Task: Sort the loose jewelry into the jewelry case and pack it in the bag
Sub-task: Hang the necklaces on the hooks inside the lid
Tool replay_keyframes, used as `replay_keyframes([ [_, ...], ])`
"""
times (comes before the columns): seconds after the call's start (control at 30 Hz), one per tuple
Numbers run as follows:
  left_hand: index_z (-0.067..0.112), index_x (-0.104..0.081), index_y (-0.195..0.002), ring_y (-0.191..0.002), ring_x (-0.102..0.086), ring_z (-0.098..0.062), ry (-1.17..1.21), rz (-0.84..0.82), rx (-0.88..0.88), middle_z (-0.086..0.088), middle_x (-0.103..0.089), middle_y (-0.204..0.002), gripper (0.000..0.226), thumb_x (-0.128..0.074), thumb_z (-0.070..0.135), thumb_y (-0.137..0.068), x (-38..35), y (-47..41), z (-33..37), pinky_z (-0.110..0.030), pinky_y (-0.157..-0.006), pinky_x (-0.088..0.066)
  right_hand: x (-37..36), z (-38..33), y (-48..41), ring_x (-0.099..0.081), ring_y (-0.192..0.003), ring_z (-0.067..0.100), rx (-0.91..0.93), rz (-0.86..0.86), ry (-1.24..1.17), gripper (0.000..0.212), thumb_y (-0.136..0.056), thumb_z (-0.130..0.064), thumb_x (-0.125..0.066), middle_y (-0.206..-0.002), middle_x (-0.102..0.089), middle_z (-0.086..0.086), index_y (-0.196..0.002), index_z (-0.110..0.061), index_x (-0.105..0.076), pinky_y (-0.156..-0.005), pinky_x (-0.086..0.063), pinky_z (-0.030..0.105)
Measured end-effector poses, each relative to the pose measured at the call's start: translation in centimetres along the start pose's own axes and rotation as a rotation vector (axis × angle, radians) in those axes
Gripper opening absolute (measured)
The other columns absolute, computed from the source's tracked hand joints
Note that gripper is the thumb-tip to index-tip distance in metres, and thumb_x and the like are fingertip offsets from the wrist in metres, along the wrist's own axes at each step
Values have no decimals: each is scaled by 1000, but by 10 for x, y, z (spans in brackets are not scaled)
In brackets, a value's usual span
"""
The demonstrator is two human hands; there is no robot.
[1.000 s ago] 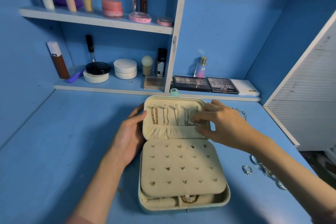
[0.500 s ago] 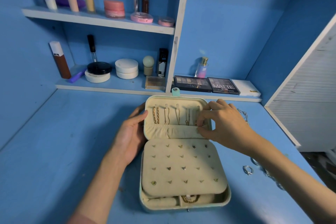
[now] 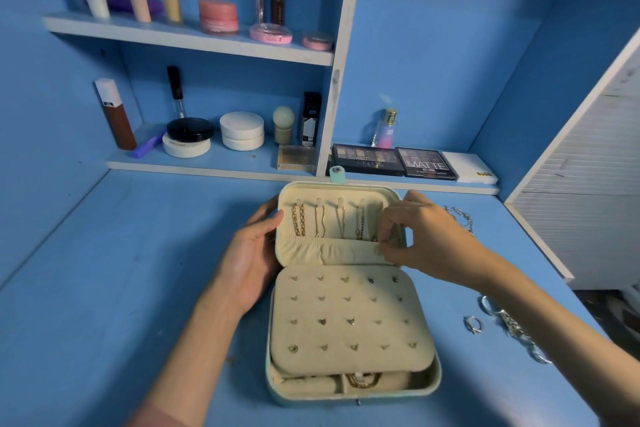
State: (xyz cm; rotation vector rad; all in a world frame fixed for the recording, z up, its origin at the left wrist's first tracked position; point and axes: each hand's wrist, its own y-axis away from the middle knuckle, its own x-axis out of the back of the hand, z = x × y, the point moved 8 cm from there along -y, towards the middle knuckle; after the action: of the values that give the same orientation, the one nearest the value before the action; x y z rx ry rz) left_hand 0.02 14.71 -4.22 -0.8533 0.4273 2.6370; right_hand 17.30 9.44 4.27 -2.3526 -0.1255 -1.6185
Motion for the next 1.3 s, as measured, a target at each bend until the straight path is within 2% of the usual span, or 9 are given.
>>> replay_keyframes([
  [0.07,16,-55,-131,-93,-68,-17,-1,-5,-3,-7,-71,-110,53,-54,17,-78,-1,0,0,-27,-63,-57,-1,-2,-1,-39,-82,11,22,2,-1,10,-73,-10,-72,-72,-59,-5,-71,-11,-62,-67,-37,16],
  [0.23,16,-55,-131,-93,-68,-17,-9,-6,-4,-5,-72,-108,54,-54,17,-77,-1,0,1,-27,-65,-57,-2,2,0,-45,-76,-5,-55,-35,-75,13,-74,-8,-70,-71,-54,-1,-71,-11,-58,-64,-37,12],
  [0.4,17,-55,-132,-97,-67,-19,-11,-1,2,-8,-70,-112,53,-54,17,-78,-1,0,0,-30,-68,-57,-5,2,-2,-42,-83,12,-27,-30,-108,26,-72,-5,-70,-74,-62,5,-63,-19,-49,-67,-38,17],
  [0.47,17,-55,-130,-94,-68,-18,-8,-3,-1,-7,-71,-109,53,-54,17,-78,-1,1,1,-28,-66,-57,-5,3,-1,-43,-83,7,-41,-35,-130,30,-72,-5,-70,-78,-62,7,-62,-22,-47,-67,-38,16],
  [0.67,15,-56,-129,-91,-69,-17,6,-1,-2,-6,-72,-106,51,-53,16,-78,-2,0,1,-26,-64,-58,-5,5,-1,-45,-74,-2,-58,-53,-133,18,-73,-4,-71,-74,-55,6,-66,-10,-55,-64,-36,12],
  [0.77,15,-56,-129,-94,-67,-17,-1,4,-4,-6,-72,-108,51,-53,16,-77,-2,1,1,-27,-66,-57,-6,5,-1,-43,-80,8,-21,-20,-117,18,-71,-4,-71,-70,-56,1,-65,-12,-55,-64,-36,15],
  [0.97,15,-57,-129,-97,-67,-18,0,11,-5,-7,-70,-114,52,-54,16,-77,-1,1,1,-29,-69,-57,-6,9,0,-45,-72,-2,-72,-16,-89,13,-73,-9,-70,-75,-56,2,-69,-11,-58,-69,-43,29],
  [1.13,15,-56,-129,-93,-69,-17,-8,4,-4,-8,-70,-113,51,-53,16,-79,-2,1,1,-28,-67,-58,-4,5,-3,-43,-78,14,64,43,68,9,-74,-12,-72,-76,-54,-6,-72,-15,-64,-64,-39,24],
  [1.3,16,-55,-130,-96,-67,-20,-24,-2,0,-9,-70,-114,46,-51,16,-84,-2,1,0,-30,-68,-57,32,37,-4,-47,-68,5,4,202,-6,8,-82,-12,-69,-73,-54,-10,-84,-19,-68,-62,-35,8],
])
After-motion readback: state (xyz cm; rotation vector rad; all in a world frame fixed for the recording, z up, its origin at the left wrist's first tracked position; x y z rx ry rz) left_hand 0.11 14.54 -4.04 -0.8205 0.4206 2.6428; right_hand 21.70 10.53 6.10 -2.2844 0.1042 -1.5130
